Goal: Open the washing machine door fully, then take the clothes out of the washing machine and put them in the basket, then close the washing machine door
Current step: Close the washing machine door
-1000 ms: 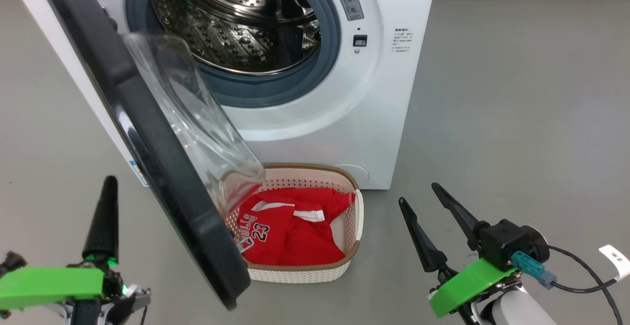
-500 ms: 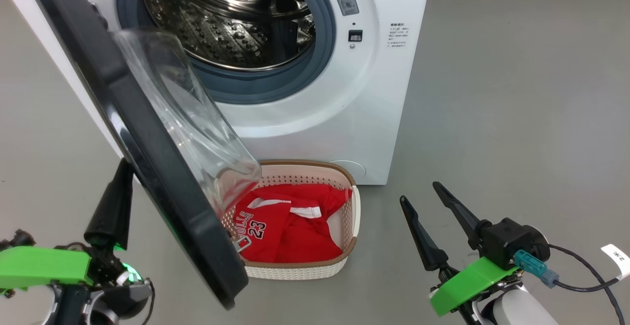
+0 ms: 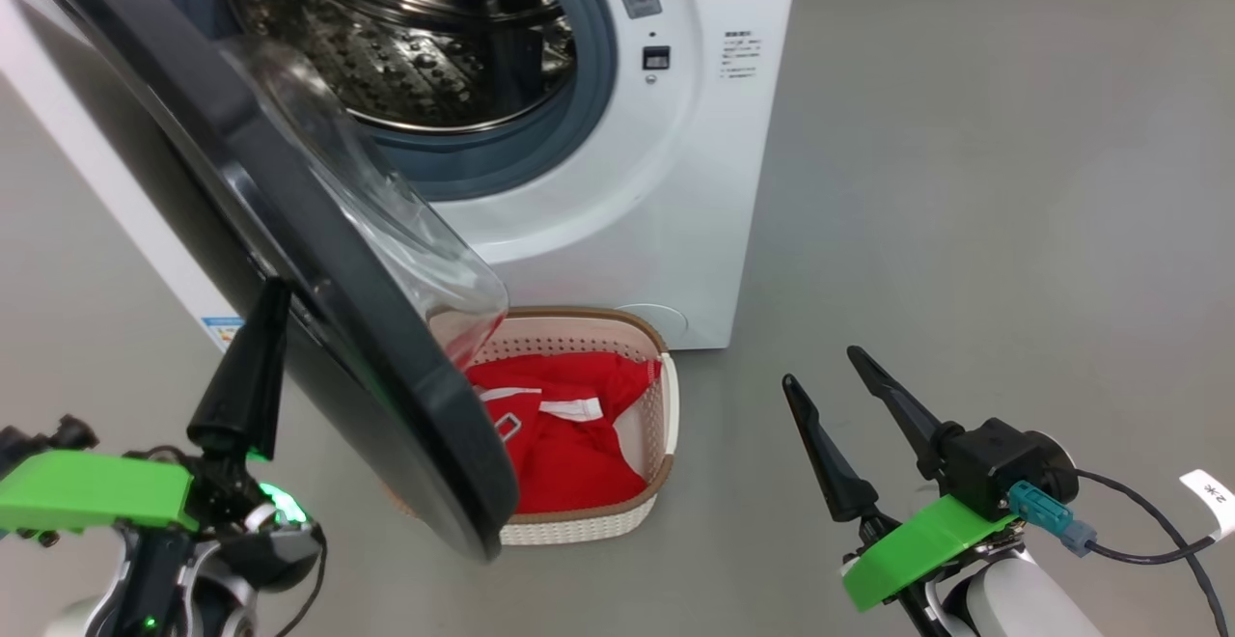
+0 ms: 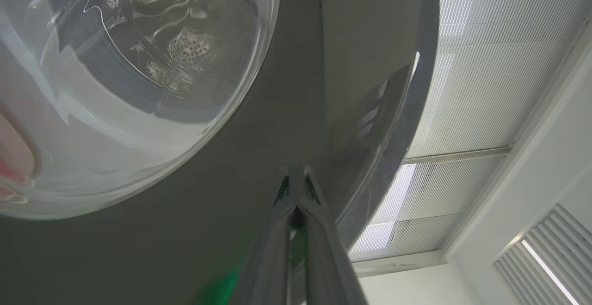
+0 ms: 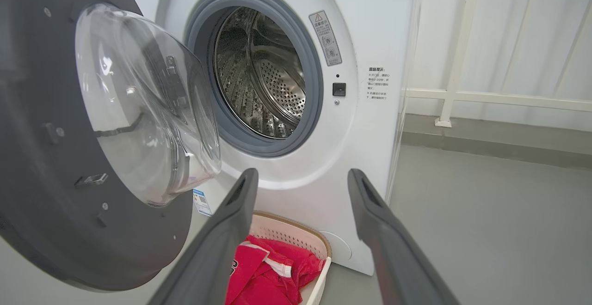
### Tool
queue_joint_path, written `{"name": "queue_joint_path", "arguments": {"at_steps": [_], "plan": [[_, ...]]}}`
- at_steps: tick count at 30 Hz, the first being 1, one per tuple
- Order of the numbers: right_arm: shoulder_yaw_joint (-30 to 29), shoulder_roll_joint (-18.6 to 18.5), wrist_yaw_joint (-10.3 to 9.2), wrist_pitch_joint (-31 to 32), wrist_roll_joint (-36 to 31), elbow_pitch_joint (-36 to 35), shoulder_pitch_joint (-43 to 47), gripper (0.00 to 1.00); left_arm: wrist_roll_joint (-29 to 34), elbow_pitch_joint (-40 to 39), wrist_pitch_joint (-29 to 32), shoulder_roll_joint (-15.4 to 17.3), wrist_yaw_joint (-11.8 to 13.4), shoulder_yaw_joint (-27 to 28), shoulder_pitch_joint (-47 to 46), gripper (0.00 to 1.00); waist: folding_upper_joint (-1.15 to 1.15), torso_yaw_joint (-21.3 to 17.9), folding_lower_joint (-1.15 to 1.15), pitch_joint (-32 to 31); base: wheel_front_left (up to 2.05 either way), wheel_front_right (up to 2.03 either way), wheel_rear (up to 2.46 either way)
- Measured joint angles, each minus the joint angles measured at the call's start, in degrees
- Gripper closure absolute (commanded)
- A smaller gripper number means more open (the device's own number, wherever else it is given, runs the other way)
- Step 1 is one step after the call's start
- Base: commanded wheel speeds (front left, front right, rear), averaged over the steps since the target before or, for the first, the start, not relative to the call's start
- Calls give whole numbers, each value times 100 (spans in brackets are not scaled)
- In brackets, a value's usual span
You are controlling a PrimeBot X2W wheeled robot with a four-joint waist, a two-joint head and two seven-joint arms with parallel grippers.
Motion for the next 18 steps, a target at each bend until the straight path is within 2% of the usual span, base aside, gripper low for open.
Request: {"name": "queue_joint_path", "arguments": {"at_steps": [9,18], "plan": [[58,-120,0,0,-2,-18,-66,0,-266,350,-265,-2,-320,-263,-315,100,0,-288,0,115,0,0,0],[98,-180,0,0,-5,-54,-164,0,-319,694,-464,-3,-487,-524,-838,100,0,-518,0,376,0,0,0]]}}
